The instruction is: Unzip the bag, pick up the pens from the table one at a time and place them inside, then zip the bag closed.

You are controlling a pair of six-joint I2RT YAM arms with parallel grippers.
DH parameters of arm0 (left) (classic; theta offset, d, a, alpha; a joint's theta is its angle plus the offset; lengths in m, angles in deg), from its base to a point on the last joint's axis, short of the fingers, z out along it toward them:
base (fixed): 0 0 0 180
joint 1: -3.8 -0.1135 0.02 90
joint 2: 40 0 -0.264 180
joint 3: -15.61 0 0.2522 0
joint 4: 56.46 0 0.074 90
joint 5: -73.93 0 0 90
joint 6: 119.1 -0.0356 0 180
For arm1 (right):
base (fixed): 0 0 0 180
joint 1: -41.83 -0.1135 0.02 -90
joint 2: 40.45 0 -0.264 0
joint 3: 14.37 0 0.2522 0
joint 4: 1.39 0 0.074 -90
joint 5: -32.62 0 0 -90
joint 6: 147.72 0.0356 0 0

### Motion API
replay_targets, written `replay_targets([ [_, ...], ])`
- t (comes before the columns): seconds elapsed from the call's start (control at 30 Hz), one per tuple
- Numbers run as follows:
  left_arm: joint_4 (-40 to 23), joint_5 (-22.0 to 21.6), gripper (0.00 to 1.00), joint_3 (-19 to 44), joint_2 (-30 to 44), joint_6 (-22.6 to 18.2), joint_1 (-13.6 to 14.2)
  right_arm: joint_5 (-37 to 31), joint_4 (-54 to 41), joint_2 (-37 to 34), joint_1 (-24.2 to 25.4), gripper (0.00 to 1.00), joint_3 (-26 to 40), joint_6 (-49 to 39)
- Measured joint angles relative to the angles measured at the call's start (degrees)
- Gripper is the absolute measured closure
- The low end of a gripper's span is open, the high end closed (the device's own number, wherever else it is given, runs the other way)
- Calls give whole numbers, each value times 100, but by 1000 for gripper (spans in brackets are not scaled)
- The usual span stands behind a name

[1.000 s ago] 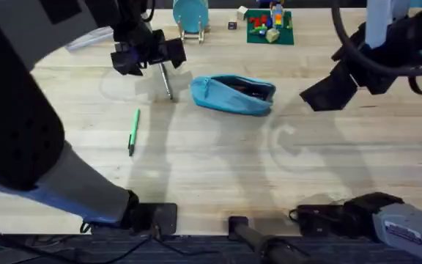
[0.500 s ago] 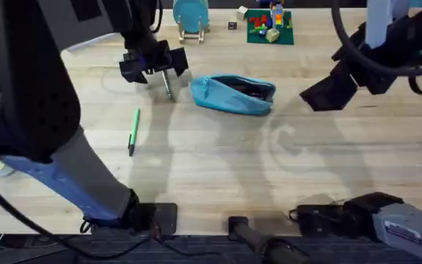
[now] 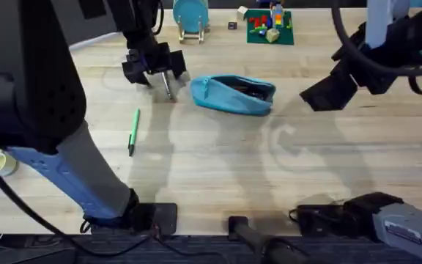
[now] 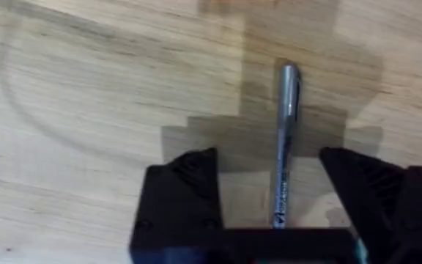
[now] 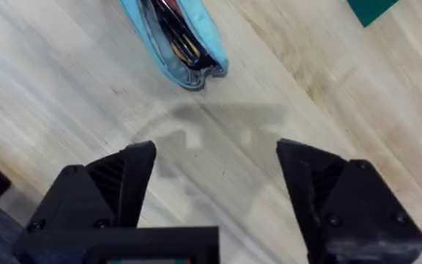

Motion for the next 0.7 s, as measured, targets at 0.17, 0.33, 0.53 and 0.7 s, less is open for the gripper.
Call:
replay_targets([
  [0.17, 8, 29, 661, 2, 0, 16, 0, 0, -1, 0, 0, 3, 0, 0],
  [0.33, -27, 112, 953, 29, 0, 18, 4, 0, -1, -2, 0, 3, -1, 0],
  [0.53, -40, 128, 959, 34, 0, 20, 4, 0, -1, -1, 0, 3, -1, 0],
  [0.7, -156, 130, 959, 124, 41, 20, 4, 0, -1, 0, 0, 3, 0, 0],
])
